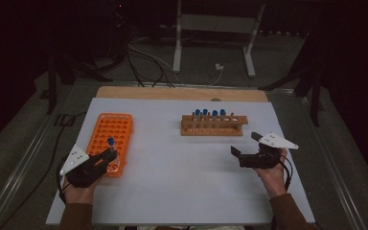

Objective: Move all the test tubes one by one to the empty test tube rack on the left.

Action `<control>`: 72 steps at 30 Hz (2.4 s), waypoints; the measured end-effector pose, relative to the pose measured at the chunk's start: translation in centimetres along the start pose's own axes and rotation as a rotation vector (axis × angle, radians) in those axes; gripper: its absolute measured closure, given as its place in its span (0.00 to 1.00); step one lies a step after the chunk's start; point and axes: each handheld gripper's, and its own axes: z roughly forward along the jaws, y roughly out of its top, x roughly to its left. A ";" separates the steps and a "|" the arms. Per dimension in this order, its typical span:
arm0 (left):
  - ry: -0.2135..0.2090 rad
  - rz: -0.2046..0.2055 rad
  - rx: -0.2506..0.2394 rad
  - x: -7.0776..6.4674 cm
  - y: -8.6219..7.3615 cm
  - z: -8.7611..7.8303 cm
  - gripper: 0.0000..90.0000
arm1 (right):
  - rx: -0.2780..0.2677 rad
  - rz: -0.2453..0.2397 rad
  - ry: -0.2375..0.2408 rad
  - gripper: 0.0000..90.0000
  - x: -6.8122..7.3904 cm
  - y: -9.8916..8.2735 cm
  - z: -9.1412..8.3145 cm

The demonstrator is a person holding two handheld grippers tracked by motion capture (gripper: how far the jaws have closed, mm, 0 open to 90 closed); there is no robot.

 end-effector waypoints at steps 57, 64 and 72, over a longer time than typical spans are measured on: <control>0.030 -0.043 -0.020 -0.5 -1.0 -1.0 0.35 | 0.004 -0.022 0.025 0.00 0.5 0.4 0.9; 0.017 -0.028 -0.061 -1.8 0.6 -0.1 0.27 | 0.016 0.000 0.020 0.00 0.0 1.0 1.7; 0.057 -0.011 -0.058 -3.3 1.9 2.1 0.22 | 0.042 0.006 -0.013 0.00 -1.2 2.9 3.4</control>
